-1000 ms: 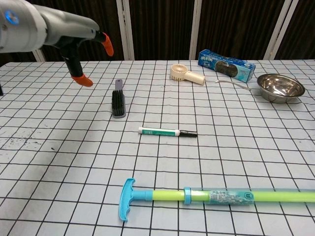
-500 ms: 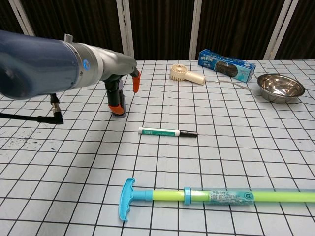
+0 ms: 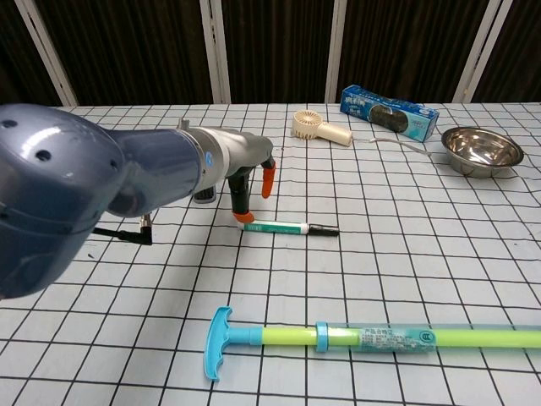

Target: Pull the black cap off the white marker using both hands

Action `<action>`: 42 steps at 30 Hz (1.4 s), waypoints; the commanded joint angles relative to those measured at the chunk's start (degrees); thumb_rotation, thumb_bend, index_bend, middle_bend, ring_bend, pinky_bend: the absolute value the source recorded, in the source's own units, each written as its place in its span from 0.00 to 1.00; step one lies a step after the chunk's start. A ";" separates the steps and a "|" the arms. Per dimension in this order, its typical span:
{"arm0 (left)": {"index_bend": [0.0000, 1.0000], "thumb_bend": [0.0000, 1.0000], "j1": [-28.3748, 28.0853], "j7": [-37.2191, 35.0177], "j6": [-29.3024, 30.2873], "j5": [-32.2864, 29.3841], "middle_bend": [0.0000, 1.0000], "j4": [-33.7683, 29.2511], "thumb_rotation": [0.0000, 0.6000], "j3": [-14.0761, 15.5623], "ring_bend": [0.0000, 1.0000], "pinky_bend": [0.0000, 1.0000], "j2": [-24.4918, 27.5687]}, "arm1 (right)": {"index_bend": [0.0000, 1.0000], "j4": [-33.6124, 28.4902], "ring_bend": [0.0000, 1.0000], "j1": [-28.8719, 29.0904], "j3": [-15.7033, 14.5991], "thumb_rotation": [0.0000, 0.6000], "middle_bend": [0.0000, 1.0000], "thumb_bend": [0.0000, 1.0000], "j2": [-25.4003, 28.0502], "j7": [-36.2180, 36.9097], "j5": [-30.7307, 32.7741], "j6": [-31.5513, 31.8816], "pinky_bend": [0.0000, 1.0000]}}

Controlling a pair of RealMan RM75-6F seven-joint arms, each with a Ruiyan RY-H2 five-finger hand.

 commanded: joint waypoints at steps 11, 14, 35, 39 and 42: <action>0.45 0.44 -0.59 -2.42 -2.62 2.59 0.00 5.28 1.00 -0.11 0.00 0.00 -4.16 | 0.04 1.95 0.00 0.52 -0.24 1.00 0.05 0.15 -1.34 0.42 0.44 -1.08 0.00; 0.45 0.44 -0.31 -3.47 -2.17 3.58 0.00 7.31 1.00 -0.27 0.00 0.00 -5.51 | 0.04 2.72 0.00 0.56 -0.42 1.00 0.05 0.15 -1.79 0.62 0.70 -1.50 0.00; 0.49 0.46 0.85 -4.57 -4.03 6.69 0.00 13.39 1.00 -0.95 0.00 0.00 -9.63 | 0.04 5.70 0.00 0.93 -0.80 1.00 0.05 0.15 -3.74 1.11 1.32 -2.71 0.00; 0.49 0.46 1.28 -4.46 -4.00 6.69 0.00 13.68 1.00 -1.02 0.00 0.00 -9.73 | 0.04 5.86 0.00 0.91 -0.89 1.00 0.05 0.15 -3.90 1.12 1.31 -2.77 0.00; 0.49 0.46 1.58 -4.59 -4.11 6.90 0.00 14.07 1.00 -1.00 0.00 0.00 -9.83 | 0.04 6.13 0.00 0.88 -0.95 1.00 0.05 0.15 -4.03 1.18 1.35 -2.82 0.00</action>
